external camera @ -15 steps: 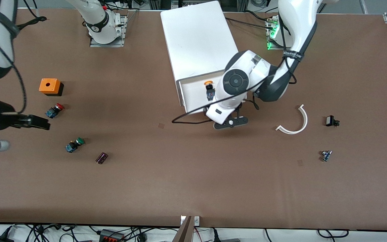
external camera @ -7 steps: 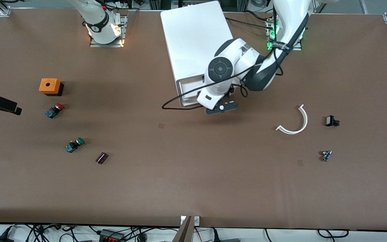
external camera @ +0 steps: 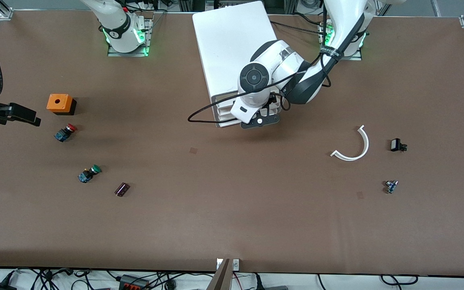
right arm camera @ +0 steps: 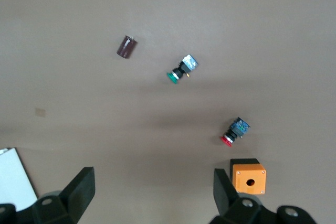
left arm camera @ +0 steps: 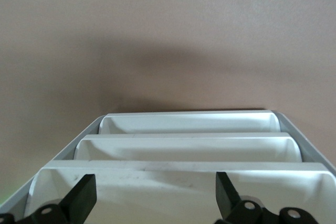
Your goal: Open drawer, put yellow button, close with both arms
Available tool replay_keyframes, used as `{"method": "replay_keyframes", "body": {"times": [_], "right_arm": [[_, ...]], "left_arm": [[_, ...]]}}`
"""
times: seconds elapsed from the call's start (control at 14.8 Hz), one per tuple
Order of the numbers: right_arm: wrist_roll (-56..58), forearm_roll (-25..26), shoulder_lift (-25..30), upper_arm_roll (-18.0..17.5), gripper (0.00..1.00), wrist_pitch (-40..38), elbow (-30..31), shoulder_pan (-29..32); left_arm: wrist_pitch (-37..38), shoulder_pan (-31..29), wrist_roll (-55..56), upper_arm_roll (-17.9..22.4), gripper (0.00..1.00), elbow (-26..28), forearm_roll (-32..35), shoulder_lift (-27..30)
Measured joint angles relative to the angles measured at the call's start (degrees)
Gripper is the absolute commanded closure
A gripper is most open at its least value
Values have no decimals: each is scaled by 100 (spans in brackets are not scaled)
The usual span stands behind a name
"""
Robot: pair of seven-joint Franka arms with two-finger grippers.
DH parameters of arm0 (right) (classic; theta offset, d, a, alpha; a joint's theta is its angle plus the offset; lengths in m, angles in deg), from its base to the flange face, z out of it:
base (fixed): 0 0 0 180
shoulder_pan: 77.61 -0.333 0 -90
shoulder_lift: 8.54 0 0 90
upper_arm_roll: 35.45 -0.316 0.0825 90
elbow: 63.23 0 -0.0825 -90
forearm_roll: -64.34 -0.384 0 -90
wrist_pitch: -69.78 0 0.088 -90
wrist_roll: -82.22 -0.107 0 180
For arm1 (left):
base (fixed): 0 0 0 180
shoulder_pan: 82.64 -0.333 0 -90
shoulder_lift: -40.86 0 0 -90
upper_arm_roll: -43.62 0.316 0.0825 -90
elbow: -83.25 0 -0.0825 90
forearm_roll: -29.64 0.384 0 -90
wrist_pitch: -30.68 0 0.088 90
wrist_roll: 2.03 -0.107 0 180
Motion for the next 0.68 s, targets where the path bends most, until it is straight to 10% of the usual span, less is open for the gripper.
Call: {"method": "replay_keyframes", "body": {"times": [0.68], "right_arm": [[14,132,763,-20,0,319,1042,-81]], "left_arm": [[221,-56,4,-173,0,-2,0,11]]}}
